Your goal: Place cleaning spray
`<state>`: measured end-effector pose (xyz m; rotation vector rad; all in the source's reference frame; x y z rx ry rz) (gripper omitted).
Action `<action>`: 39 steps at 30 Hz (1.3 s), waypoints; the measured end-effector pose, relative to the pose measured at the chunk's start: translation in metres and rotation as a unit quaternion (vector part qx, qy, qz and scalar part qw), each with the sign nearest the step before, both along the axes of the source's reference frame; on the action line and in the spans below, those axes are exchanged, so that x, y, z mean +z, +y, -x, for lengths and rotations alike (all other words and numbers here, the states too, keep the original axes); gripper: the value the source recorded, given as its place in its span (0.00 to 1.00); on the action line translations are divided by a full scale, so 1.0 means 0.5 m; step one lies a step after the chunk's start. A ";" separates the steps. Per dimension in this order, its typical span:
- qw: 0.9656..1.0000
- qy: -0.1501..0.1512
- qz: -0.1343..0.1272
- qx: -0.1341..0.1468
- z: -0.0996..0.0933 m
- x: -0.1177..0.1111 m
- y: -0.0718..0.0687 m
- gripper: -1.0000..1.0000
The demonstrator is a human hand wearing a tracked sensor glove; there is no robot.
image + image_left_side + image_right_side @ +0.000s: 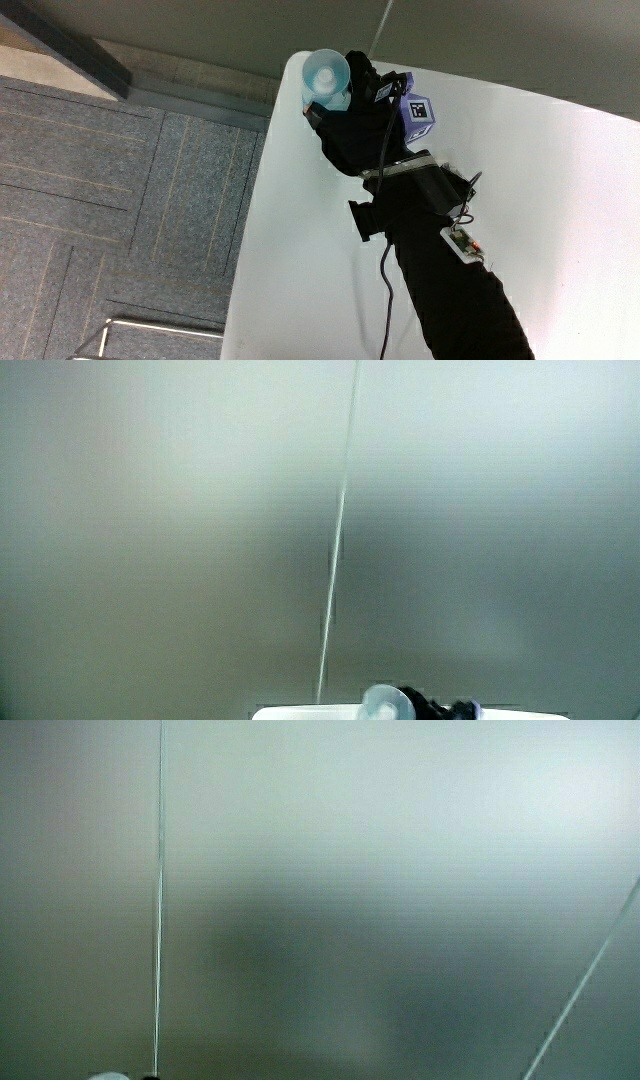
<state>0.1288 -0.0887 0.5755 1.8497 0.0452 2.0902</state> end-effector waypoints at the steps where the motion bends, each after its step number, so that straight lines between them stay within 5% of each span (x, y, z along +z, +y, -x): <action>1: 1.000 -0.004 0.000 0.001 -0.003 0.007 -0.001 0.50; 9: 1.000 0.014 -0.007 0.014 -0.013 0.008 0.002 0.50; 26: 1.000 0.014 0.011 0.010 -0.034 0.017 0.013 0.17; 35: 1.000 0.022 0.000 0.018 -0.050 0.028 0.016 0.00; 39: 1.000 0.020 -0.009 0.019 -0.052 0.030 0.016 0.00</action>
